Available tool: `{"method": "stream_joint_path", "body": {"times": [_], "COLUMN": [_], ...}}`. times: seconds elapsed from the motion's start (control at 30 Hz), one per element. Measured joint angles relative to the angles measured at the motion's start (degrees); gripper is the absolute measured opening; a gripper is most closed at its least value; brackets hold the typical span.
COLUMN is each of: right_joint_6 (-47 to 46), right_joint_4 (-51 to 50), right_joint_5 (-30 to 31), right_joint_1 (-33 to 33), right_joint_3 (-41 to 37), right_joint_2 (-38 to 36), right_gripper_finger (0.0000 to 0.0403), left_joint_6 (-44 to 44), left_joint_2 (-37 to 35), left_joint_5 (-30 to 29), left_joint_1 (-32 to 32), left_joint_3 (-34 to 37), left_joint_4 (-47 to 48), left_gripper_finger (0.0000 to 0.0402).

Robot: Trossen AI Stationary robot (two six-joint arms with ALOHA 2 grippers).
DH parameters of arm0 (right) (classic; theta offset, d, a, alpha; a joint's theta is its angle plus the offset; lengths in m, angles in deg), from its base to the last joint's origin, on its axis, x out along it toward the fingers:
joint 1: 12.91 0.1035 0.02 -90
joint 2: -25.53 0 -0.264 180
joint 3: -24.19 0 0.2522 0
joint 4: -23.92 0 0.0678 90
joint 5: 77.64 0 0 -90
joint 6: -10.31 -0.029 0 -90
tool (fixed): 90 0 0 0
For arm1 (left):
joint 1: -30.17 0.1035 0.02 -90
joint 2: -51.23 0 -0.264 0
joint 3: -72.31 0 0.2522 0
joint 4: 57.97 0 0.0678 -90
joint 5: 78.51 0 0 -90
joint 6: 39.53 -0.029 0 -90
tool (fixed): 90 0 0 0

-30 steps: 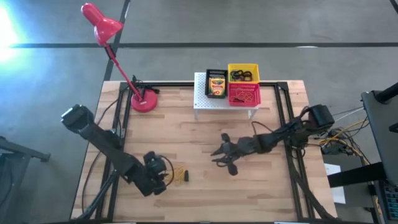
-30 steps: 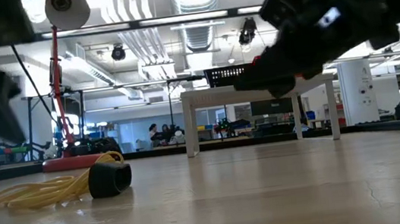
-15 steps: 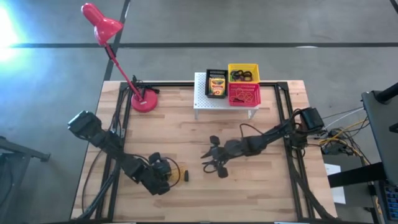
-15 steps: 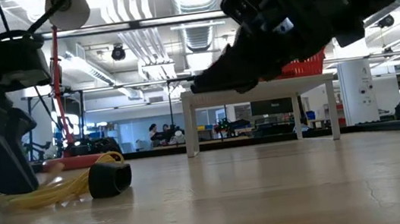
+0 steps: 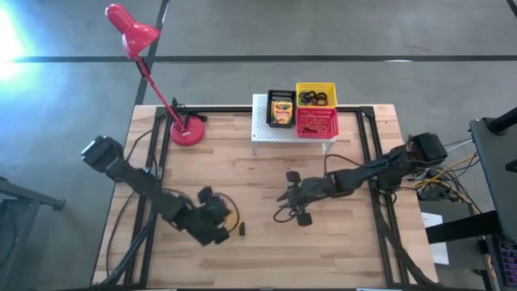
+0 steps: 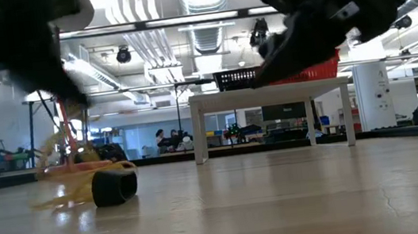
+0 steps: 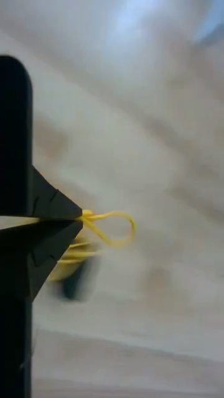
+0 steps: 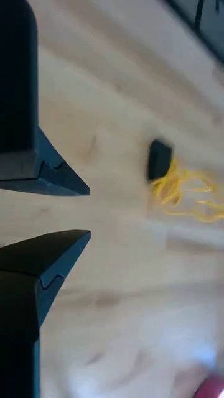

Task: Pick & Place Office Desk Supplies
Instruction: Put the yellow rubber band into the red basket on the shelf

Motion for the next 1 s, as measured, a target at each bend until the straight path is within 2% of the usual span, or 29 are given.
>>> {"method": "stream_joint_path", "body": {"times": [0.07, 0.13, 0.2, 0.3, 0.4, 0.63, 0.87, 1.0], "right_joint_6": [-2.0, -5.1, -9.3, -14.4, -17.5, -18.6, -22.8, -21.9], "right_joint_4": [2.3, 8.2, 12.3, 16.2, 16.1, 16.0, 12.0, 10.9], "right_joint_5": [4.4, 11.1, 15.3, 15.9, 15.3, 16.2, 18.9, 13.6], "right_joint_1": [0.3, 0.7, 0.9, 1.6, 2.0, 0.4, -2.7, -2.5], "right_joint_3": [-3.8, -8.6, -12.9, -16.9, -19.7, -21.9, -23.3, -24.0], "right_joint_2": [-1.6, -2.0, -2.4, -4.5, -6.7, -8.8, -16.3, -22.3], "right_gripper_finger": [0.0091, 0.0087, 0.0083, 0.0079, 0.0077, 0.0079, 0.0102, 0.0117], "left_joint_6": [-6.0, -13.1, -20.0, -30.0, -37.1, -38.2, -38.2, -36.9], "left_joint_2": [-0.2, -0.3, 0.0, 0.6, 1.8, 4.5, 8.0, 12.3], "left_joint_5": [-2.6, -2.6, -2.1, -0.6, 0.3, 4.8, 9.4, 17.1], "left_joint_1": [2.8, 6.0, 9.5, 14.9, 19.6, 27.5, 28.5, 28.3], "left_joint_3": [-1.3, -2.0, -2.0, -1.6, -1.5, -1.5, -1.1, -1.0], "left_joint_4": [-4.4, -11.2, -20.9, -35.2, -43.4, -50.5, -50.1, -52.3], "left_gripper_finger": [0.0010, 0.0010, 0.0010, 0.0010, 0.0010, 0.0010, 0.0010, 0.0010]}}
